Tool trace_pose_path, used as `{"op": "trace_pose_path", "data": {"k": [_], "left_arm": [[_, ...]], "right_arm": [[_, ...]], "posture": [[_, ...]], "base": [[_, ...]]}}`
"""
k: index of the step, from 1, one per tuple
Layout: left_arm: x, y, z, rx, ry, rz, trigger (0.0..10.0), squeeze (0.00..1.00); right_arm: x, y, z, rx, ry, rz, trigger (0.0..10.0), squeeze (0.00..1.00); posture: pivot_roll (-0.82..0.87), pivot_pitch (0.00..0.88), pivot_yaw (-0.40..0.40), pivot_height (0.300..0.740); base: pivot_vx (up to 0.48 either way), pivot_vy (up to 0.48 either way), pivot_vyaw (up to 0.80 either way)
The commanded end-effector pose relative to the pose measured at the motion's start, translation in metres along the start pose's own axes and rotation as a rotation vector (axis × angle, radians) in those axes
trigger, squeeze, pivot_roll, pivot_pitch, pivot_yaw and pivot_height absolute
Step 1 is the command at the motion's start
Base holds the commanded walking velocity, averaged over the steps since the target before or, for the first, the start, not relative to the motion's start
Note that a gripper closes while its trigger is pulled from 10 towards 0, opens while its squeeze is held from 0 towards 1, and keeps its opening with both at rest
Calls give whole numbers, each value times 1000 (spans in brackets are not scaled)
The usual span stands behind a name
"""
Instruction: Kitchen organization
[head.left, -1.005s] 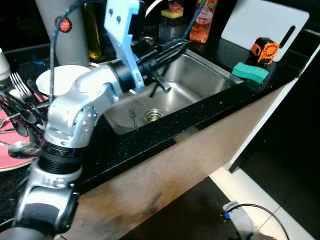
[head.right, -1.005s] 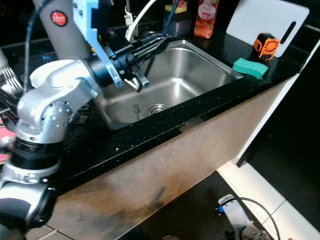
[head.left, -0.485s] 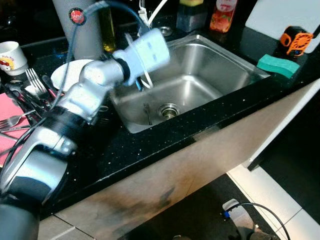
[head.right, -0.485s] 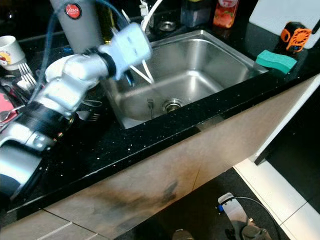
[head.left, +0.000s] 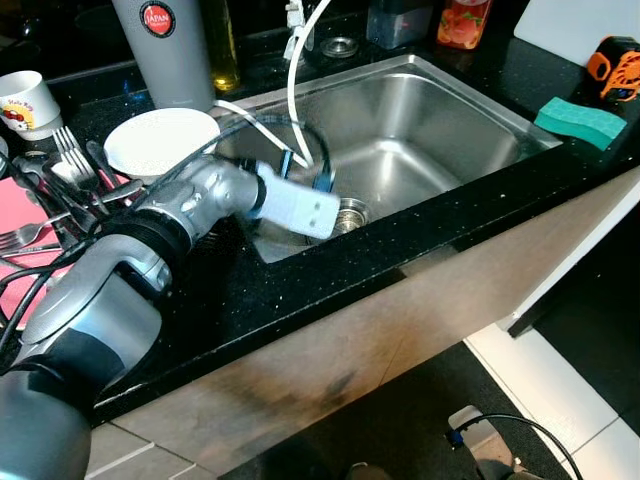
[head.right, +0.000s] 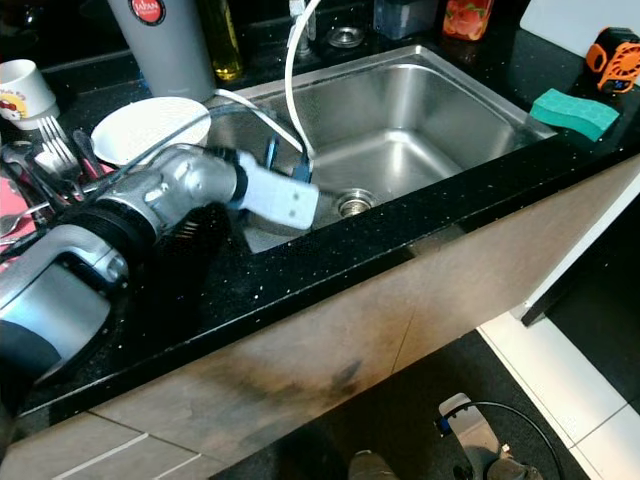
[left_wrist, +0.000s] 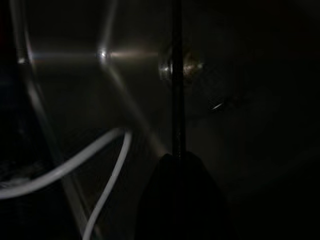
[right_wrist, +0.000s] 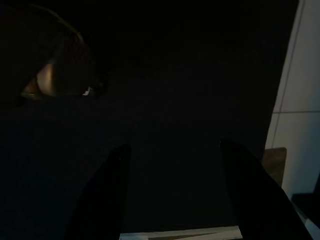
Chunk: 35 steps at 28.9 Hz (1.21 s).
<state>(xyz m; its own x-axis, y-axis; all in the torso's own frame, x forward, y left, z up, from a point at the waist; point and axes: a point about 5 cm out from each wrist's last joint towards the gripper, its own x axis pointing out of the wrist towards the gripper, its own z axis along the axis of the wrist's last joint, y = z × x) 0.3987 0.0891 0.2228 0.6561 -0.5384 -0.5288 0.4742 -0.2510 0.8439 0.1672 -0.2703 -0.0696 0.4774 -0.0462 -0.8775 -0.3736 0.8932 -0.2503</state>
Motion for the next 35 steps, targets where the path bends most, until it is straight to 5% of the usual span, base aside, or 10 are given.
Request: {"op": "trace_pose_path", "data": {"k": [1,10,15,27,28,29,31,35], "left_arm": [[1,-3,-3,1,9,-27,10000,0],[7,7,14,-59,-95,89,10000,0],[-2,44,29,-53,-158,283,10000,0],[-6,51,26,37,-110,308,10000,0],[-6,51,26,43,-105,311,10000,561],[-6,51,25,46,-102,315,10000,561],[-6,50,25,45,-103,315,10000,1000],[-5,50,26,38,-107,319,10000,1000]], "right_arm": [[0,3,-5,7,2,7,10000,0],[0,9,-5,7,-11,14,10000,0],[2,14,-2,3,-18,22,10000,0],[2,14,3,-2,-33,25,10000,0],[2,13,3,-3,-34,25,10000,0],[2,13,3,-3,-34,25,10000,0],[2,13,3,-4,-35,24,10000,0],[2,12,3,-5,-35,24,10000,0]], "posture": [[-44,140,75,740],[-69,143,87,740],[-64,133,87,740],[-64,122,89,740],[-64,123,89,740],[-64,123,89,740],[-66,125,89,740],[-67,127,88,740]], "base": [[0,0,0],[0,0,0],[0,0,0],[0,0,0],[0,0,0],[0,0,0],[0,0,0],[0,0,0]]}}
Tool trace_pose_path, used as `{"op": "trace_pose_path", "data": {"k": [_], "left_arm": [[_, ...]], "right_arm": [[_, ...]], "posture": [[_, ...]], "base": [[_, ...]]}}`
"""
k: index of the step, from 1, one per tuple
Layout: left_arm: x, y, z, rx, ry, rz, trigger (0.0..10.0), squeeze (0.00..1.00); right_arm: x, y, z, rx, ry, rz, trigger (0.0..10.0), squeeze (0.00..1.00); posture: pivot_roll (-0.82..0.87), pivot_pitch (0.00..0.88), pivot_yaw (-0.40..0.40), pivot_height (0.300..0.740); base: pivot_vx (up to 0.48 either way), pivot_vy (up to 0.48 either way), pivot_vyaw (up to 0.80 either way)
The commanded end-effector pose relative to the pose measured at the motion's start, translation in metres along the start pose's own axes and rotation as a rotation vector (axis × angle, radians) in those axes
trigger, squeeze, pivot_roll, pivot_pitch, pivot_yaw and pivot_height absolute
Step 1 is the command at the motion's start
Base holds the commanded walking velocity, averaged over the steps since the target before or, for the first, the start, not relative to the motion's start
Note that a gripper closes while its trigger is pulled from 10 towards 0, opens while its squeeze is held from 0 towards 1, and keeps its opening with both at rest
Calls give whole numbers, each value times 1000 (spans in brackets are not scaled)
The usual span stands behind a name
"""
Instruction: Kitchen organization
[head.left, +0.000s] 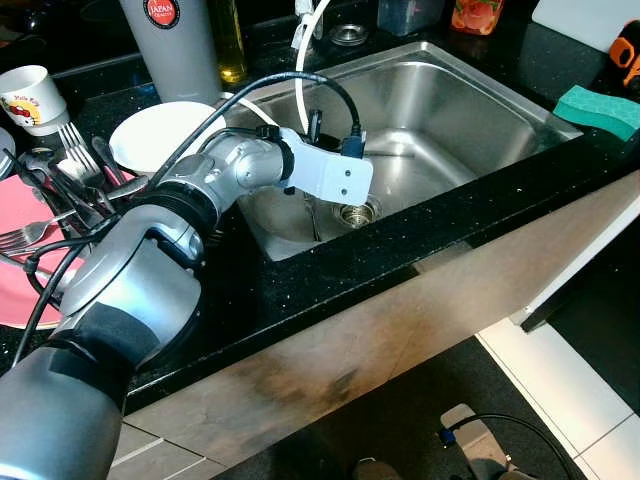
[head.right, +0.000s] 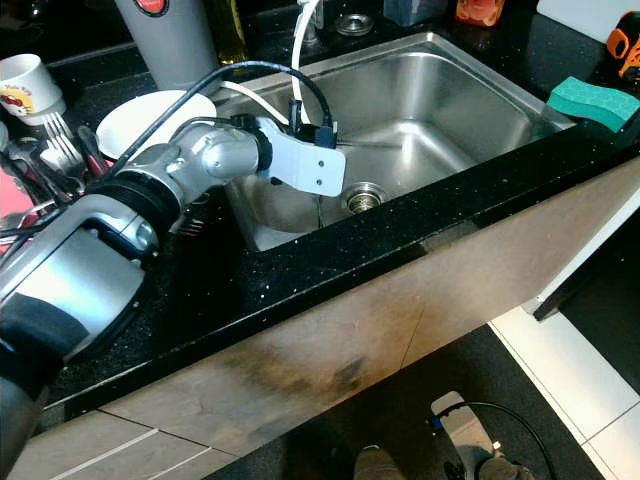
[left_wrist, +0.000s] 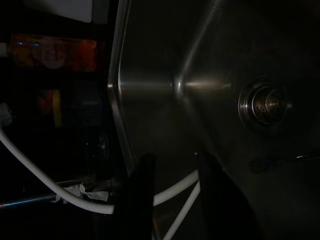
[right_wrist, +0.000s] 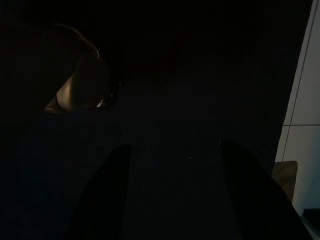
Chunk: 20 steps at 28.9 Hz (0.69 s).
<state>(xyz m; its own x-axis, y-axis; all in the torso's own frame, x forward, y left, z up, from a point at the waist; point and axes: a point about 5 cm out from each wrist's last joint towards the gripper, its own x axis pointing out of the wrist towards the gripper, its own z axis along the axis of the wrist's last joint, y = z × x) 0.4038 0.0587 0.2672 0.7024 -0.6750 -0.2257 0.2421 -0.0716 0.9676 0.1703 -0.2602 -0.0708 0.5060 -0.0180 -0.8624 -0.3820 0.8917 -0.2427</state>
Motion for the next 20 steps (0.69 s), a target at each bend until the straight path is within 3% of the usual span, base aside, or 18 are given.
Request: {"op": "trace_pose_path", "data": {"k": [1,3,4,6,7,11,15,16,19,20], "left_arm": [[0,3,1,18,-1,-1,10000,1000],[0,3,1,18,-2,1,10000,1000],[0,3,1,15,-4,4,10000,620],[0,4,2,13,-6,7,10000,620],[0,5,2,-10,-15,13,10000,0],[-4,19,5,-135,-76,56,10000,0],[-15,46,11,-388,-240,125,10000,0],[-15,46,11,-388,-240,125,10000,0],[-28,65,14,-595,-441,143,10000,0],[-30,67,15,-626,-482,144,10000,0]], "right_arm": [[0,4,-3,0,7,14,10000,0],[0,4,-3,-1,7,14,10000,0],[0,4,-3,-2,6,15,10000,0],[0,4,-3,-2,6,16,10000,0],[0,4,-2,-2,6,17,10000,0],[1,7,-1,0,3,22,10000,0],[2,8,0,4,0,21,10000,0],[2,8,0,4,0,21,10000,0],[2,8,2,9,-1,17,10000,0],[2,8,2,10,-1,16,10000,0]], "posture": [[-67,127,88,740],[-68,129,88,740],[-68,129,88,740],[-67,129,88,740],[-65,128,85,740],[-60,123,85,740],[-54,114,80,740],[-54,114,80,740],[-46,103,71,740],[-46,103,71,740]], "base": [[0,0,0],[0,0,0],[0,0,0],[0,0,0],[0,0,0],[0,0,0],[0,0,0],[0,0,0],[0,0,0],[0,0,0]]}}
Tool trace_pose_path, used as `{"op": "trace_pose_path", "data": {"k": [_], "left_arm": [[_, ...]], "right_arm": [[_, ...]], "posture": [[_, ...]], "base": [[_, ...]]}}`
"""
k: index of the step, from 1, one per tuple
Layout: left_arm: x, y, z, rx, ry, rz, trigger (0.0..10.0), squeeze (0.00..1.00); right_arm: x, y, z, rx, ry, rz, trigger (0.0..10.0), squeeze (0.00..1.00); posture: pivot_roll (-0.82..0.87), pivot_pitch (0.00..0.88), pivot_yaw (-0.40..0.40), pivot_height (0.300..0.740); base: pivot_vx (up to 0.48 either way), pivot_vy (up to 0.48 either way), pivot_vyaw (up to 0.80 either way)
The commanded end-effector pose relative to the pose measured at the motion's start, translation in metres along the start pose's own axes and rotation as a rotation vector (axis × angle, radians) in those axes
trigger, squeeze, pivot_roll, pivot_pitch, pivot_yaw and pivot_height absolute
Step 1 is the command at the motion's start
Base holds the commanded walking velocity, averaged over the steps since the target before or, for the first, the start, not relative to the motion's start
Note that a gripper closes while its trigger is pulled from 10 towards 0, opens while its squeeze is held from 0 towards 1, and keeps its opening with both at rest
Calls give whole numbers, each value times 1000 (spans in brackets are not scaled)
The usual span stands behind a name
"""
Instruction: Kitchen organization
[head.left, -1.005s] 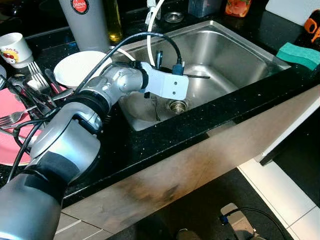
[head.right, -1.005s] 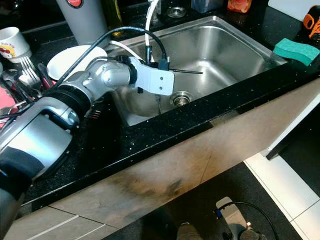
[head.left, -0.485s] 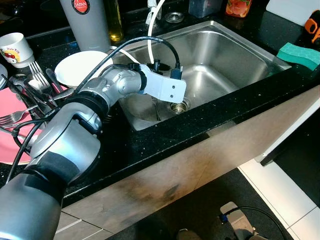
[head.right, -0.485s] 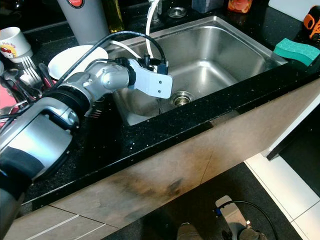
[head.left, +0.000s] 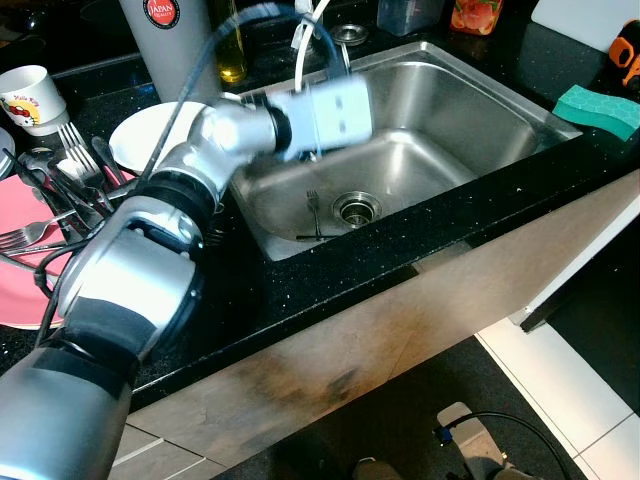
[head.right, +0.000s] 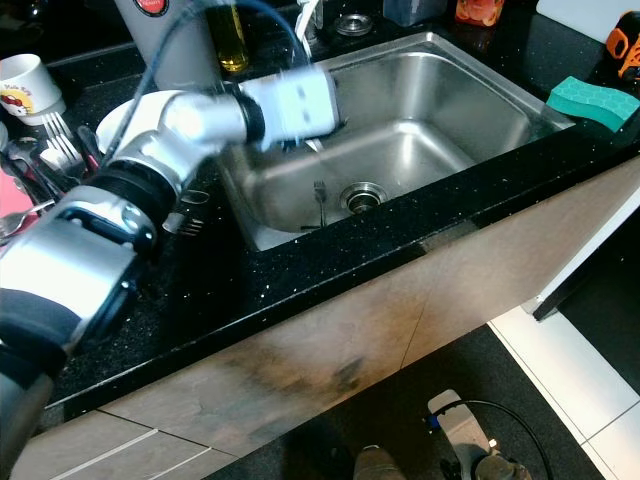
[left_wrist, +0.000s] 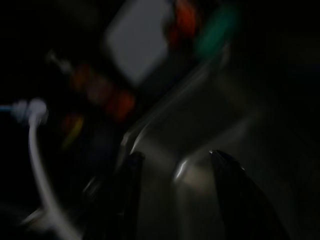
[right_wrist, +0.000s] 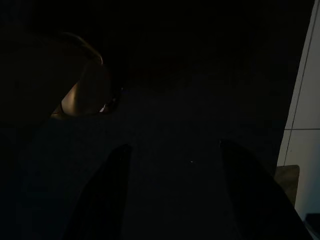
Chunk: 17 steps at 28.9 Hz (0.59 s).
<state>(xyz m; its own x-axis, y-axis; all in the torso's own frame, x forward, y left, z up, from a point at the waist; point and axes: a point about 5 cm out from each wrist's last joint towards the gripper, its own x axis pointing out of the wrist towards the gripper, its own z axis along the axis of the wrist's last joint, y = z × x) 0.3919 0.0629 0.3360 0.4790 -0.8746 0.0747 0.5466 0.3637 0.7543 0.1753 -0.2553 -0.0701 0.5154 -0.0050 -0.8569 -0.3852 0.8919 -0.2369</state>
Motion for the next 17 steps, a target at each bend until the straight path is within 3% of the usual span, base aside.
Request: {"op": "trace_pose_path", "data": {"k": [1,2,3,5,7,11,12,13,14,15,17], "left_arm": [[-2,2,5,-70,-68,-16,10000,0],[-5,5,9,-142,-133,-31,10000,0],[-5,5,9,-142,-133,-31,10000,0],[-16,2,17,-264,-263,-114,10000,0],[-21,-2,21,-300,-315,-168,10000,0],[-52,-37,28,-437,-427,-323,10000,0],[-52,-37,28,-437,-427,-323,10000,0],[-64,-48,32,-502,-457,-320,10000,0],[-64,-48,32,-502,-457,-320,10000,0],[-74,-59,39,-559,-481,-308,10000,0],[-77,-64,42,-575,-488,-308,10000,0]], "right_arm": [[0,5,-5,10,14,9,10000,0],[0,5,-4,11,15,7,10000,0],[0,5,-4,11,15,7,10000,0],[1,3,-2,14,13,3,10000,0],[1,3,-2,16,12,1,10000,0],[1,1,3,21,6,-8,10000,0],[1,1,3,21,6,-8,10000,0],[2,0,4,22,2,-9,10000,0],[2,0,4,22,2,-9,10000,0],[2,-1,6,21,-1,-9,10000,0],[2,-2,6,21,-1,-9,10000,0]], "posture": [[-46,103,71,740],[-42,97,68,740],[-42,97,68,740],[-37,79,59,740],[-36,78,60,740],[-24,57,55,740],[-24,57,55,740],[-10,44,47,740],[-10,44,47,740],[0,37,40,740],[0,37,40,740]], "base": [[0,0,0],[0,0,0],[0,0,0],[0,0,0],[0,0,0],[0,0,0],[0,0,0],[0,0,0],[0,0,0],[0,0,0],[0,0,0]]}}
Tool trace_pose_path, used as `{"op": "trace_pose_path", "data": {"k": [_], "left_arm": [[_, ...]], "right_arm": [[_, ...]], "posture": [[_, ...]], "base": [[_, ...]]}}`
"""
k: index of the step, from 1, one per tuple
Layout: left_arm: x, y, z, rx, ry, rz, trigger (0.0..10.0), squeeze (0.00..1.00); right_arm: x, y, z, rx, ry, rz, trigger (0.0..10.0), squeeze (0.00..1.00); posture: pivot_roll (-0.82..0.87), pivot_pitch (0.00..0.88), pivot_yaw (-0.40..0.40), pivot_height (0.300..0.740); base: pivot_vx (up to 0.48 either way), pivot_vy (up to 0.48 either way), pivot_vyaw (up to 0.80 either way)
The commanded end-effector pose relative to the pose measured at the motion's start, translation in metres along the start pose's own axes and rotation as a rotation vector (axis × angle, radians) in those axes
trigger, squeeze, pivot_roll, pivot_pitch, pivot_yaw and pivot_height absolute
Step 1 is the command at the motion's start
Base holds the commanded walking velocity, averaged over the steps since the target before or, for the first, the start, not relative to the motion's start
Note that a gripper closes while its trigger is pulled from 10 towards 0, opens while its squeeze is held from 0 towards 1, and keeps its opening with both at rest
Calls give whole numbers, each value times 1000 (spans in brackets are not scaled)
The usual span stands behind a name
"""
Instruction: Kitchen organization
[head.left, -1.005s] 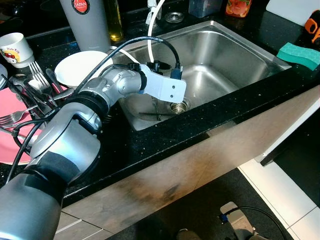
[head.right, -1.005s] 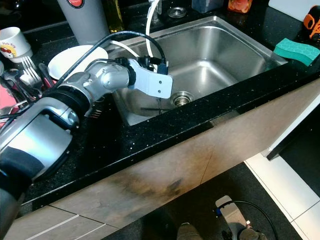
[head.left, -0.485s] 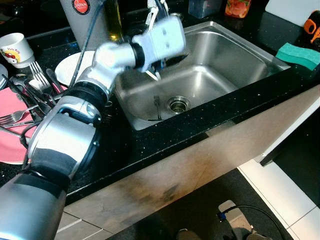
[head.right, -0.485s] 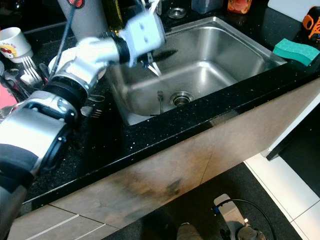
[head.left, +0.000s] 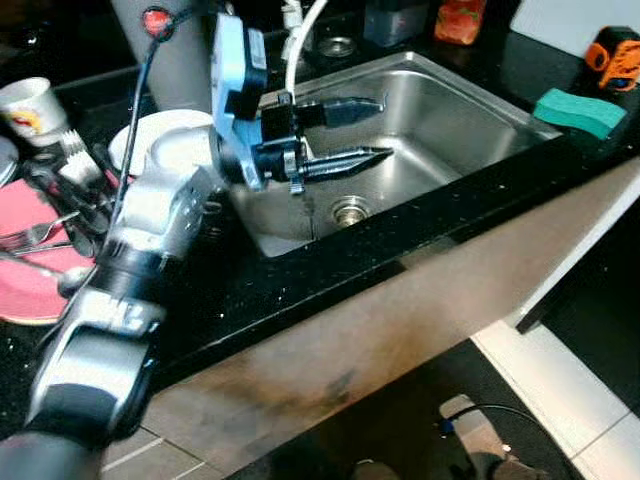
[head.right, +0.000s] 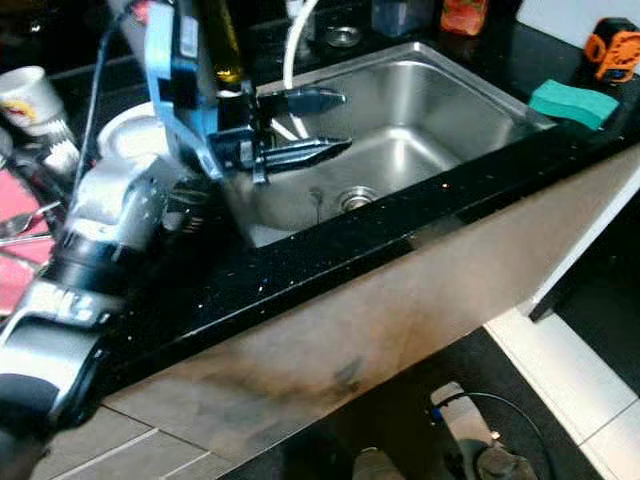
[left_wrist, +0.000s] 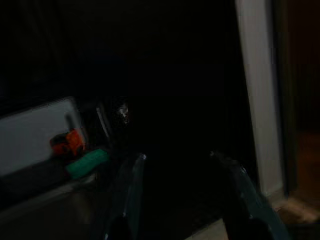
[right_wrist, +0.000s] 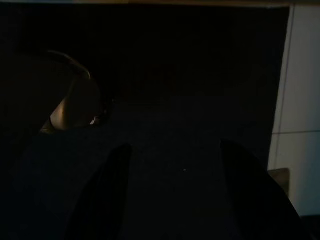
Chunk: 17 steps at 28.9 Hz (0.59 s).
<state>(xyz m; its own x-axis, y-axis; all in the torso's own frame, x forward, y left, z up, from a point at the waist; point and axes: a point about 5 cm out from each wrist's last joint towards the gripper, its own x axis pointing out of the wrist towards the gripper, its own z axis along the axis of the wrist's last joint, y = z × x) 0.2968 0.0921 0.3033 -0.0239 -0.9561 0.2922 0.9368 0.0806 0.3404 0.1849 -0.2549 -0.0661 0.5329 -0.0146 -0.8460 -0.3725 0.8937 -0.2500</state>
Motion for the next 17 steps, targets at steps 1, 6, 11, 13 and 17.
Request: {"op": "trace_pose_path", "data": {"k": [1,6,11,13,17], "left_arm": [[1,-8,8,-8,-16,5,10000,0],[2,-26,7,-65,-33,53,10000,0],[-2,-34,7,-124,-40,189,10000,0],[-5,-37,2,-147,-19,243,10000,0],[-22,-49,-27,-246,83,365,10000,0]], "right_arm": [[0,2,-2,16,12,9,10000,0],[1,1,0,14,9,11,10000,0],[1,1,5,4,5,11,10000,0],[2,0,6,3,4,10,10000,0],[2,0,9,5,0,6,10000,0]], "posture": [[5,35,35,740],[20,28,29,740],[43,13,27,740],[45,8,29,740],[43,0,40,740]], "base": [[0,0,0],[0,0,0],[0,0,0],[0,0,0],[0,0,0]]}}
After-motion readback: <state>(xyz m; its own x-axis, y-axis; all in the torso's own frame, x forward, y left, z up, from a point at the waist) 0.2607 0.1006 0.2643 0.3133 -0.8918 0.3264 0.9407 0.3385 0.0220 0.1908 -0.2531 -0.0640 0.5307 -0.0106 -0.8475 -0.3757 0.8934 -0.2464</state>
